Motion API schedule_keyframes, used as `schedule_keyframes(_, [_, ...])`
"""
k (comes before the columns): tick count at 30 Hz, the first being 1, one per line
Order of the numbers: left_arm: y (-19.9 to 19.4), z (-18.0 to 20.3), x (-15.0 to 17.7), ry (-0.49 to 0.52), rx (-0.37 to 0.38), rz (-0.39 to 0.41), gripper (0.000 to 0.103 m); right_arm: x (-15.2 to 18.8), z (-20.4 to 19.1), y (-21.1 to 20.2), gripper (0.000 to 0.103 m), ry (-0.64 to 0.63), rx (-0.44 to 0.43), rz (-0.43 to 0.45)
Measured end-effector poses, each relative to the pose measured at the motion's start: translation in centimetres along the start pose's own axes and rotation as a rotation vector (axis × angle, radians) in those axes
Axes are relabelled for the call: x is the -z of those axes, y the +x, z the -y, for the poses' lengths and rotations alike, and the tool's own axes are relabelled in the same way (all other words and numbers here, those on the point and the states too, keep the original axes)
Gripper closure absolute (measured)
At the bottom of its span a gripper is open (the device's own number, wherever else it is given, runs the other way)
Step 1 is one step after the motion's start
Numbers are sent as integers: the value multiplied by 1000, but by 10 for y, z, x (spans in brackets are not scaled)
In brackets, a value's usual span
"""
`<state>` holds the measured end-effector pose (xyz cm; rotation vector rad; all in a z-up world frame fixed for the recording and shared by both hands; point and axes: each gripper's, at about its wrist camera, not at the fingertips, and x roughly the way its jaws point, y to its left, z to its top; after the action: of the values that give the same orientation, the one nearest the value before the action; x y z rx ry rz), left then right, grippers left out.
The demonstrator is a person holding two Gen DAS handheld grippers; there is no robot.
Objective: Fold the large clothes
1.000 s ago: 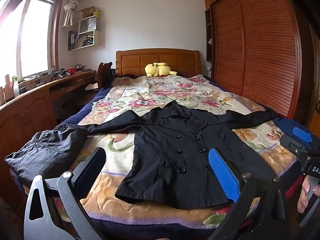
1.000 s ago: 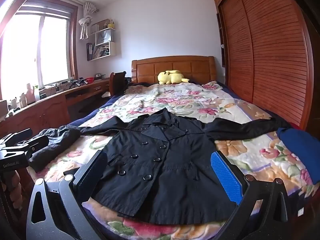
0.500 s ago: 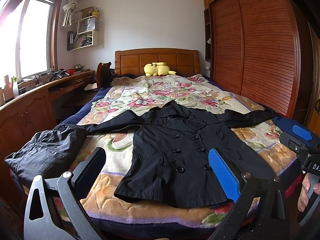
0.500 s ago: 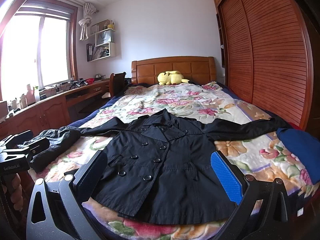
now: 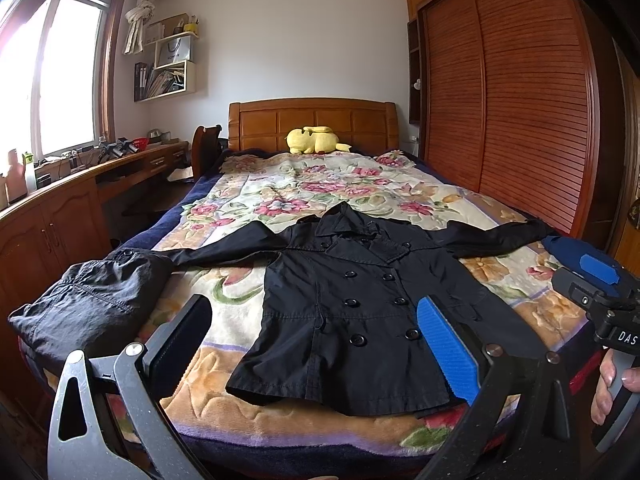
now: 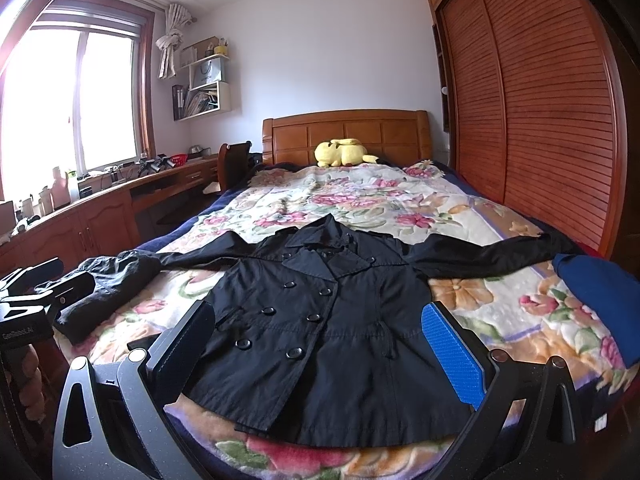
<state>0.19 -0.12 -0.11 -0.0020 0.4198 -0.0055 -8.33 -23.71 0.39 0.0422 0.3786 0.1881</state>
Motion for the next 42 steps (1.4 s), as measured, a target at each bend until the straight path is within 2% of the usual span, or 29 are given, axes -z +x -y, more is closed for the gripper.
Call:
schedule_keyframes(15, [-8,20,-7,3,-1,8,0,-1,0,-4,0,-4,-3,8])
schedule_keyframes(37, [-19,26,-14,2,0,13,0,2,0,-2,0,-12,-16,5])
schedule_keyframes(42, [-15,26,-13,-4,-3,-6,0,4,1,6,0,-10,-18,-11])
